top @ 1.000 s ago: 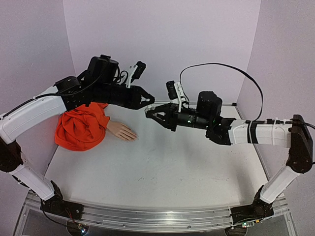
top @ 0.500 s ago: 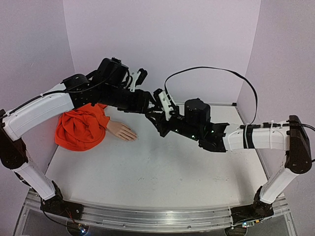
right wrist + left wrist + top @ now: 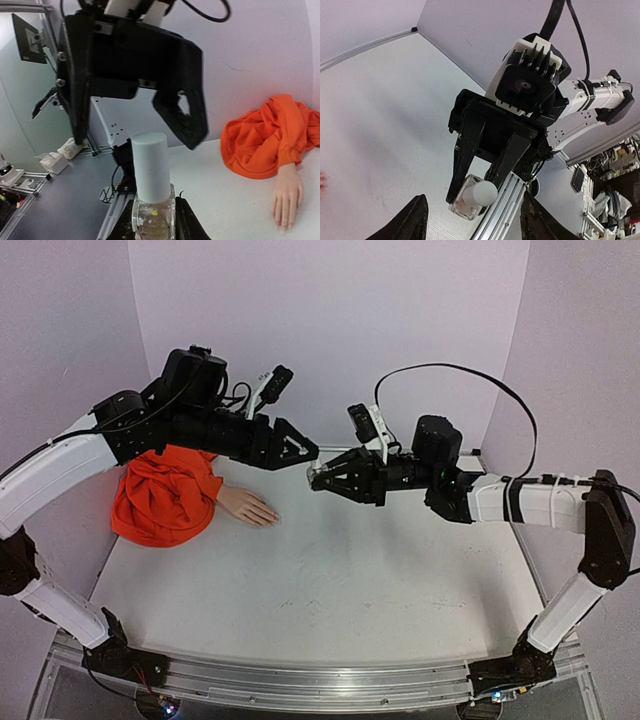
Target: Paint the nails
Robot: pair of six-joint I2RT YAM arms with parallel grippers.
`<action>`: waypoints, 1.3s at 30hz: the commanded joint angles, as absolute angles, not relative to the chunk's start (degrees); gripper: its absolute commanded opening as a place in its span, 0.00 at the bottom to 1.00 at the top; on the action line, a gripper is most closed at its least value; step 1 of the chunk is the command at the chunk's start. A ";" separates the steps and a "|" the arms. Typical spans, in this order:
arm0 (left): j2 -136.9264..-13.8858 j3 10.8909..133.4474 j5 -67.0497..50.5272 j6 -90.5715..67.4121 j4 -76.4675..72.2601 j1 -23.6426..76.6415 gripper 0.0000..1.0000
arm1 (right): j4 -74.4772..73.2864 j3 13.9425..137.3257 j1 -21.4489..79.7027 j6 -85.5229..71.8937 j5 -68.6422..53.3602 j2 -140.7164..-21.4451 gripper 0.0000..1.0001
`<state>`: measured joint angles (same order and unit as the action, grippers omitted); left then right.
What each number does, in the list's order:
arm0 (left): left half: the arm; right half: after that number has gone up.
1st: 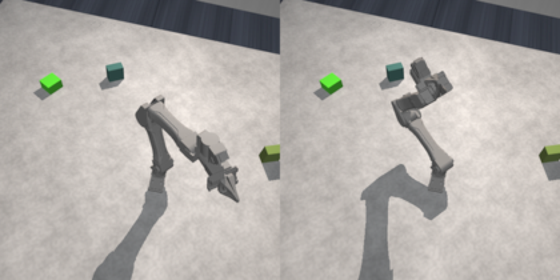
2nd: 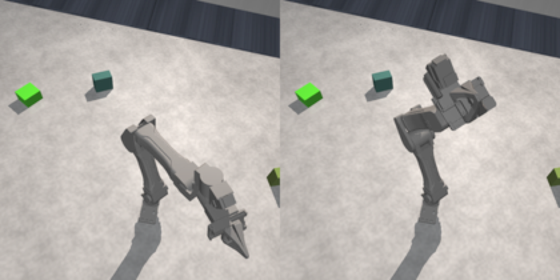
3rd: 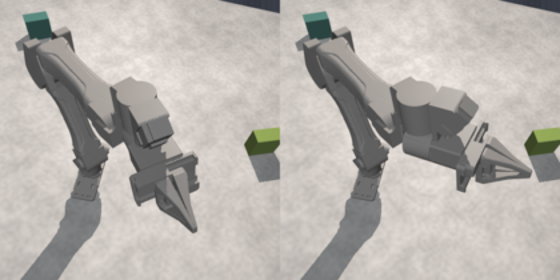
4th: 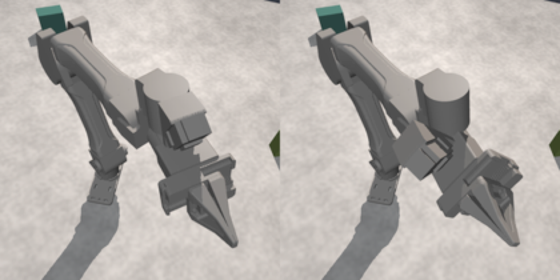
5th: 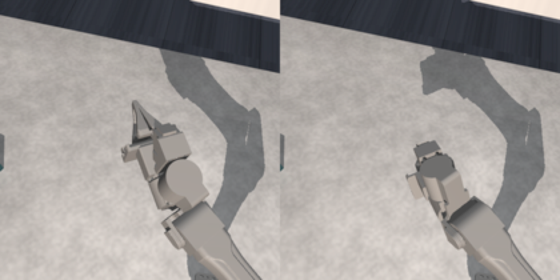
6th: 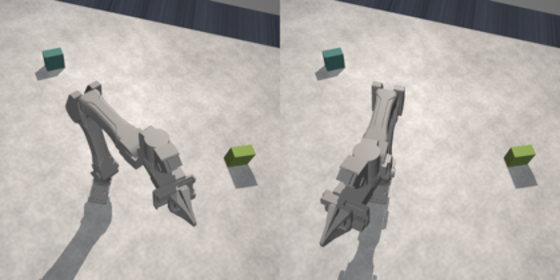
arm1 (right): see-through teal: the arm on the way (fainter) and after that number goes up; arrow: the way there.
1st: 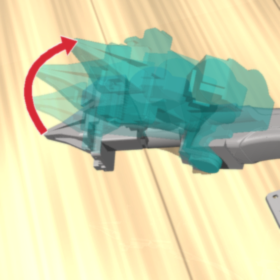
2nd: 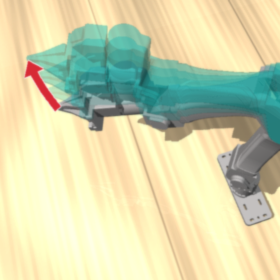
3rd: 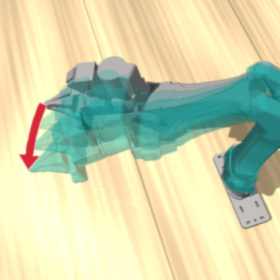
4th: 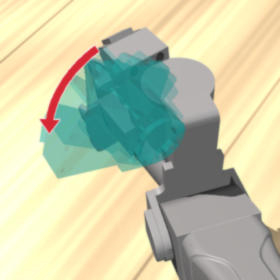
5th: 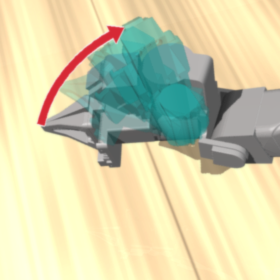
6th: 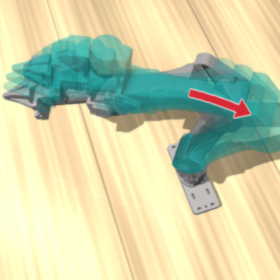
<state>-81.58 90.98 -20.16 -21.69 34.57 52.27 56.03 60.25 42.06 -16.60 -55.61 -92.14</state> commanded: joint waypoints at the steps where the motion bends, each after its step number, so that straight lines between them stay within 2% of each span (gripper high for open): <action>1: -82.57 92.46 -27.51 -19.93 30.16 52.03 0.61 | 66.10 62.85 42.32 -23.21 -63.32 -92.44 0.00; 11: -84.02 92.82 -29.10 -20.18 29.86 52.04 0.32 | 67.85 63.91 42.28 -24.90 -64.67 -94.82 0.00; 15: -84.25 92.44 -27.62 -20.00 30.49 52.03 0.17 | 66.49 62.93 42.28 -22.94 -60.03 -93.84 0.00; 17: -84.50 92.78 -24.34 -19.83 32.43 52.08 0.13 | 61.66 62.87 42.29 -19.11 -54.53 -92.83 0.00; 19: -85.20 93.80 -19.59 -19.93 34.98 52.14 0.06 | 55.62 63.13 42.37 -15.88 -39.08 -91.59 0.00; 20: -85.58 94.55 -16.17 -20.46 36.47 52.12 0.01 | 50.07 63.66 43.17 -13.52 -25.22 -90.62 0.00; 22: -86.07 94.99 -9.57 -22.87 38.71 52.12 0.00 | 40.14 64.09 52.00 -9.75 23.17 -88.40 0.00; 23: -86.23 94.76 -7.79 -23.91 38.83 52.14 0.00 | 44.50 62.28 54.82 -6.23 33.97 -87.97 0.00; 25: -87.18 94.72 -7.22 -24.74 38.93 52.10 0.00 | 48.74 61.06 55.84 -2.74 33.16 -87.82 0.00; 30: -88.44 95.36 -9.47 -25.03 38.91 52.04 0.00 | 51.49 62.74 55.83 1.78 11.40 -90.12 0.00; 31: -88.23 95.39 -9.84 -24.71 38.92 51.98 0.03 | 51.88 62.60 55.62 2.12 8.26 -90.36 0.00; 32: -87.88 95.23 -10.06 -24.43 38.89 51.95 0.12 | 51.91 62.51 55.00 2.18 4.00 -90.52 0.00; 36: -85.35 94.28 -11.47 -22.76 38.49 51.63 0.53 | 52.05 61.37 50.03 -0.58 -20.61 -90.07 0.00; 39: -84.04 93.92 -15.08 -20.51 37.20 51.18 0.74 | 53.50 61.55 44.54 -6.21 -38.46 -90.85 0.00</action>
<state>-88.23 92.97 -10.24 -23.20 38.13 51.33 46.61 60.55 50.68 -1.39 -12.38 -91.29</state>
